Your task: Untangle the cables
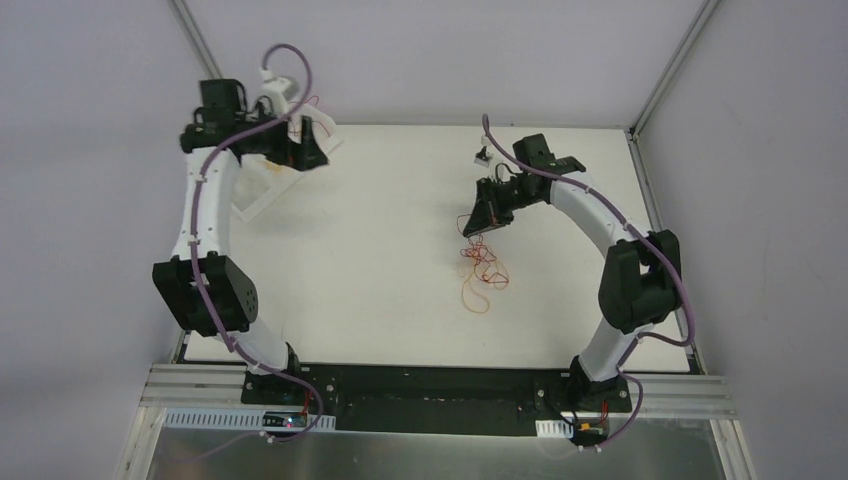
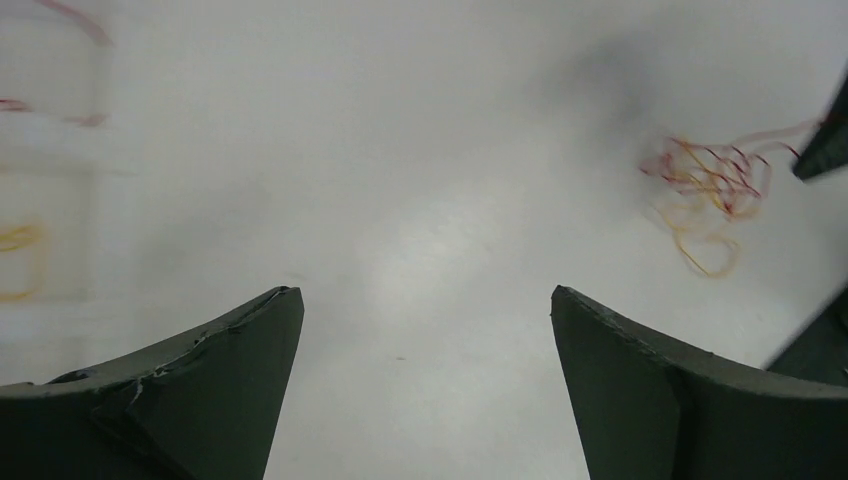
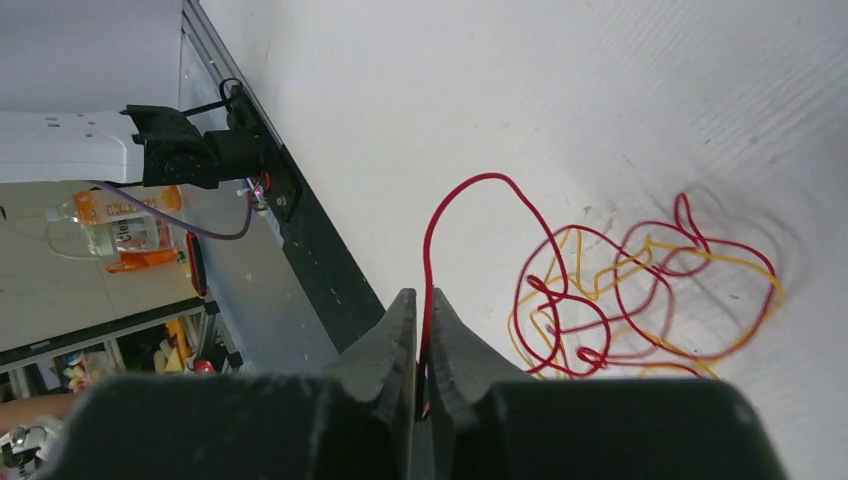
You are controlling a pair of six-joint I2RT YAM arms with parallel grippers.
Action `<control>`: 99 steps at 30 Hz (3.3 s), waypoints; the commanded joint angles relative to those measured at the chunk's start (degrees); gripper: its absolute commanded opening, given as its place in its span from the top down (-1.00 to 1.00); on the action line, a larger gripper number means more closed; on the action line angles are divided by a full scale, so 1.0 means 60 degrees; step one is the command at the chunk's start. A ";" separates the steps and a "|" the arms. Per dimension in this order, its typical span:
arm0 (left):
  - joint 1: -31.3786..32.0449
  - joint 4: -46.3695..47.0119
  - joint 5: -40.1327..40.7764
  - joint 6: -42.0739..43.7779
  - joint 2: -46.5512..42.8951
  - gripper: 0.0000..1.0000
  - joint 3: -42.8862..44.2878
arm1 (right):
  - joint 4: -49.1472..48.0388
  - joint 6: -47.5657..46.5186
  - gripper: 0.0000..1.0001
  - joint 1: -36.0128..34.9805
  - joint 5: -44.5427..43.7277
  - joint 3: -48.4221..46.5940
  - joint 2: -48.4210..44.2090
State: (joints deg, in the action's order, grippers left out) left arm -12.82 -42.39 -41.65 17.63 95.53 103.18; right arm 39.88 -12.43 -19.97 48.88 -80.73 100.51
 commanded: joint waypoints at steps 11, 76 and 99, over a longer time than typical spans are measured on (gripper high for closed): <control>0.6037 0.5914 -0.0691 -0.4093 0.0504 -0.97 -0.5459 | 0.2751 -0.0484 -0.07 0.1415 -0.1959 0.1094 -0.0760; 0.3781 0.3521 -0.2190 -0.7131 -0.1151 1.00 0.2731 | 0.3773 0.0732 1.00 -0.0487 -0.5160 -0.0883 0.3895; 0.4956 0.3655 -0.1892 0.0460 -0.4337 -0.12 -0.4656 | 0.4502 -0.0448 1.00 -0.0524 -0.4014 -0.1880 0.1943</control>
State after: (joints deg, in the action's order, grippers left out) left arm 9.76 -20.73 -57.49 -0.64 72.93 82.89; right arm 65.39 -12.91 -18.65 26.11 -88.53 119.79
